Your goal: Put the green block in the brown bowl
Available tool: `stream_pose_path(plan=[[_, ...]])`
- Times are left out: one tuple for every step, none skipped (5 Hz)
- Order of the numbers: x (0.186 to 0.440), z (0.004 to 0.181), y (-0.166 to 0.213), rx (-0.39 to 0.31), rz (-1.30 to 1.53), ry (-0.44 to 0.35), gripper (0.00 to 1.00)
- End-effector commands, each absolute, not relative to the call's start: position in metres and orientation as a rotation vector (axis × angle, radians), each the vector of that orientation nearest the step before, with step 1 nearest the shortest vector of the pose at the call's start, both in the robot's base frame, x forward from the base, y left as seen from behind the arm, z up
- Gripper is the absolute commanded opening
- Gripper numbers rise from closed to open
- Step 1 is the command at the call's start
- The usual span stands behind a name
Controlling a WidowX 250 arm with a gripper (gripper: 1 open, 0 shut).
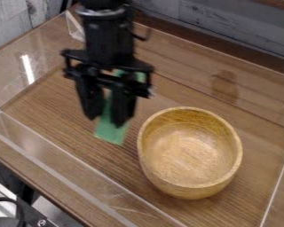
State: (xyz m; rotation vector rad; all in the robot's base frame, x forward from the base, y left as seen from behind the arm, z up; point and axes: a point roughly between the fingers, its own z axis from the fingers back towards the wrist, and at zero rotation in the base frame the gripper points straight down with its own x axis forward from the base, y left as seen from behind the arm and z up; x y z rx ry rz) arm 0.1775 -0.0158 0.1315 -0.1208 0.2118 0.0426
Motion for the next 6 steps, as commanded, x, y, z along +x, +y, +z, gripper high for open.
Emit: stream_pose_path(plan=[[0.183, 0.140, -0.053, -0.113, 0.021, 0.149, 0.00], [0.183, 0.129, -0.096, -0.108, 0.006, 0.132, 0.00], [0.186, 0.118, -0.126, -0.109, 0.003, 0.115, 0.00], [0.188, 0.118, -0.129, -0.112, 0.011, 0.103, 0.00], [0.188, 0.123, -0.121, -0.117, 0.021, 0.096, 0.00], [0.189, 0.129, -0.113, -0.123, 0.033, 0.088, 0.00]])
